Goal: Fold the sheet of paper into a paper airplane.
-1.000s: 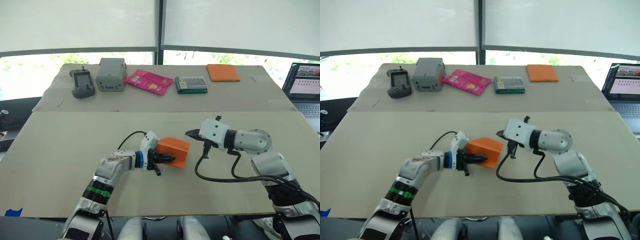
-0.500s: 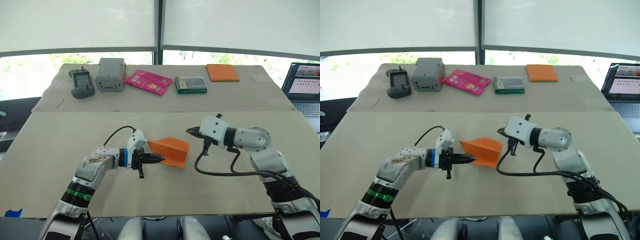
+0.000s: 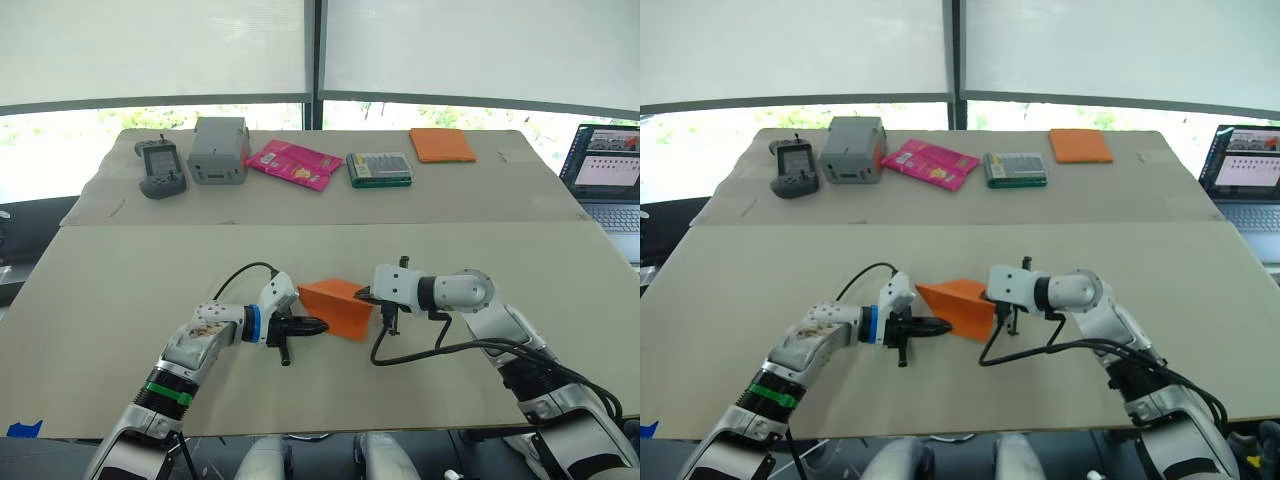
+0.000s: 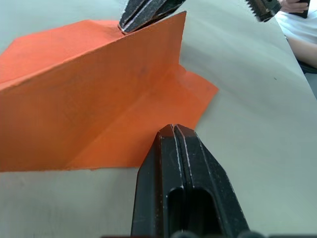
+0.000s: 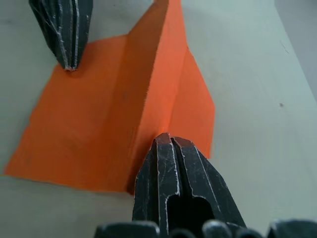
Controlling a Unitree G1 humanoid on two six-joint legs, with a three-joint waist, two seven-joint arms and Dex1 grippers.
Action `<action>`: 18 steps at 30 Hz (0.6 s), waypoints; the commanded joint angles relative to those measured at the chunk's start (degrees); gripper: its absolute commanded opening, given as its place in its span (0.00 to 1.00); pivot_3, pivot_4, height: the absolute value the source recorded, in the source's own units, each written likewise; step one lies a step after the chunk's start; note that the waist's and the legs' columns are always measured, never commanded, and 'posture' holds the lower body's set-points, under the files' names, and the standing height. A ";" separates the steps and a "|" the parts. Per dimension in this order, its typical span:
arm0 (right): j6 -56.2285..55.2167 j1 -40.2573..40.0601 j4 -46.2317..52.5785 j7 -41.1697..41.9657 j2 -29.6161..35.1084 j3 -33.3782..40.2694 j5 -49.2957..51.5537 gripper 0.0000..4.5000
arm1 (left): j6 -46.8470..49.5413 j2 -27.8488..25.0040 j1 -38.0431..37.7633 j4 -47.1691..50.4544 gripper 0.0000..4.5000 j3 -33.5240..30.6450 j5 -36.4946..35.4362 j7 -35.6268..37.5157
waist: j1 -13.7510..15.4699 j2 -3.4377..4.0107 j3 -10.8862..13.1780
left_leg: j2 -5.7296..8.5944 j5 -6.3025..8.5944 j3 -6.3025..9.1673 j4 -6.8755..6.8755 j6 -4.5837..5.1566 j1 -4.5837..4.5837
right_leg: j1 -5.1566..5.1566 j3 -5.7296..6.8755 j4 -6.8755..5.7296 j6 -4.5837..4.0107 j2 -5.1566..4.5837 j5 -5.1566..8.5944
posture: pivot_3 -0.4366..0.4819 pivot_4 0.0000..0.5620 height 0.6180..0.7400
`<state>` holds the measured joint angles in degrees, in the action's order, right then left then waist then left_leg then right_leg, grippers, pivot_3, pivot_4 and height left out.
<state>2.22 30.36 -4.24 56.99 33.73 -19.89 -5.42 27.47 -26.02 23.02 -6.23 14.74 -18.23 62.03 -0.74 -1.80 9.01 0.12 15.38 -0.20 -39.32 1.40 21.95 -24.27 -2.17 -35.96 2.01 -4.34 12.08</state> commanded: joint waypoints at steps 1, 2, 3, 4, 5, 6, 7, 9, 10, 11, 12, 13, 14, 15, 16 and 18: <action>0.48 -1.45 4.67 1.13 0.32 1.65 2.52 0.00 | 0.96 -0.20 -2.21 -0.38 0.00 1.60 1.47 -0.48 | 0.00 0.00 0.00 | 0.00 0.00 0.00 0.00 0.00 -0.01 | 0.01 0.00 0.00 0.00 0.01 0.00 | 0.48 0.27 1.00; 0.96 -1.96 5.62 1.41 0.47 1.71 2.70 0.00 | 1.05 -0.30 -2.35 -0.31 0.00 1.91 1.78 -0.52 | 0.00 0.00 0.00 | -0.01 0.00 0.00 0.00 0.00 -0.01 | 0.01 0.00 0.00 0.00 0.01 0.00 | 0.48 0.27 1.00; 1.88 -3.07 7.22 1.60 0.57 1.68 3.15 0.00 | 1.27 -0.37 -2.46 -0.14 0.00 2.35 2.15 -0.66 | 0.01 0.00 0.00 | -0.01 0.00 0.01 0.00 0.00 -0.01 | 0.01 0.00 0.00 0.00 0.00 0.00 | 0.48 0.27 1.00; 2.58 -3.85 8.36 1.69 0.65 1.64 3.42 0.00 | 1.40 -0.42 -2.53 0.01 0.00 2.63 2.39 -0.75 | 0.00 0.00 0.00 | 0.00 0.00 0.01 0.00 0.00 -0.01 | 0.01 0.00 0.00 0.00 0.00 0.00 | 0.48 0.27 1.00; 2.88 -5.05 9.32 1.68 0.61 1.31 3.50 0.00 | 1.58 -0.24 -2.43 0.05 0.00 2.77 2.47 -0.98 | 0.01 0.00 0.00 | 0.00 0.00 0.00 0.00 0.00 -0.01 | 0.01 0.00 0.00 0.00 0.00 0.00 | 0.48 0.27 1.00; 3.11 -5.88 10.00 1.65 0.58 1.09 3.50 0.00 | 1.71 -0.09 -2.37 0.09 0.00 2.83 2.48 -1.16 | 0.02 0.00 0.00 | 0.00 0.00 0.01 0.00 0.00 -0.01 | 0.02 0.00 0.00 0.00 0.00 0.00 | 0.48 0.27 1.00; 3.18 -6.83 10.43 1.37 0.37 0.74 3.23 0.00 | 1.80 0.12 -2.21 -0.04 0.00 2.83 2.49 -1.33 | 0.03 0.01 -0.01 | 0.00 0.01 0.01 0.00 0.00 -0.02 | 0.03 0.00 0.00 0.00 0.00 0.00 | 0.48 0.27 1.00; 3.39 -7.93 11.06 1.03 0.07 0.43 2.84 0.00 | 1.87 0.32 -2.06 -0.16 0.00 2.81 2.53 -1.50 | 0.03 0.01 -0.01 | 0.00 0.01 0.01 0.00 0.00 -0.05 | 0.06 0.00 0.00 0.00 0.00 0.00 | 0.48 0.27 1.00; 3.64 -8.57 11.37 0.84 -0.20 0.29 2.81 0.00 | 1.93 0.40 -1.98 -0.22 0.00 2.74 2.50 -1.57 | 0.03 0.01 -0.01 | 0.01 0.01 0.00 0.00 0.00 -0.05 | 0.06 -0.01 0.00 0.00 -0.01 0.00 | 0.48 0.27 1.00; 3.76 -9.21 11.60 0.59 -0.44 0.10 2.64 0.00 | 2.05 0.41 -1.92 -0.15 0.00 2.63 2.41 -1.61 | 0.03 0.01 -0.01 | 0.01 0.01 -0.01 0.00 0.00 -0.08 | 0.08 -0.01 0.00 0.00 -0.01 0.00 | 0.48 0.27 1.00; 3.87 -9.66 11.77 0.41 -0.62 -0.03 2.50 0.00 | 2.14 0.40 -1.89 -0.08 0.00 2.56 2.33 -1.64 | 0.03 0.01 -0.01 | 0.01 0.00 0.00 0.00 0.00 -0.10 | 0.10 -0.01 0.00 0.00 0.00 0.00 | 0.48 0.27 1.00; 3.89 -10.04 11.80 0.20 -0.75 -0.15 2.32 0.00 | 2.32 0.37 -1.89 0.11 0.00 2.45 2.18 -1.64 | 0.03 0.01 -0.01 | 0.01 0.01 -0.01 0.00 0.00 -0.13 | 0.12 -0.01 0.00 0.00 0.00 0.00 | 0.48 0.27 1.00; 3.69 -10.44 11.37 -0.22 -0.82 -0.40 1.76 0.00 | 3.07 0.20 -2.10 0.93 0.00 1.86 1.34 -1.49 | 0.03 0.01 -0.01 | 0.01 0.01 0.00 0.00 0.00 -0.13 | 0.12 -0.01 0.00 0.01 0.01 0.00 | 0.48 0.27 1.00; 3.56 -10.69 11.06 -0.52 -0.87 -0.57 1.37 0.00 | 3.64 0.08 -2.26 1.54 0.00 1.42 0.73 -1.37 | 0.03 0.01 -0.01 | 0.01 0.01 0.00 0.00 0.01 -0.14 | 0.12 -0.01 0.00 0.01 0.02 0.00 | 0.48 0.27 1.00; 3.34 -10.88 10.35 -1.05 -0.97 -0.67 0.85 0.00 | 4.47 -0.59 -2.60 2.82 0.00 0.89 0.07 -1.02 | 0.03 0.01 -0.01 | 0.01 0.01 0.00 0.00 0.01 -0.13 | 0.12 -0.01 0.00 0.01 0.02 0.01 | 0.48 0.27 1.00; 3.00 -10.98 8.97 -1.82 -0.97 -0.91 -0.27 0.00 | 6.06 -2.55 -3.51 5.63 0.00 -0.22 -1.29 0.10 | -0.13 0.01 -0.01 | 0.00 0.01 -0.01 0.00 0.00 -0.10 | 0.09 -0.01 0.00 0.01 0.02 0.01 | 0.48 0.27 1.00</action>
<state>5.54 19.45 5.40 55.90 32.48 -20.60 -4.54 31.46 -27.40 20.93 -1.85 14.35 -18.84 61.11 -0.87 -1.80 9.00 0.12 15.38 -0.22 -39.31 1.40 21.85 -24.21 -2.19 -35.96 2.02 -4.31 12.08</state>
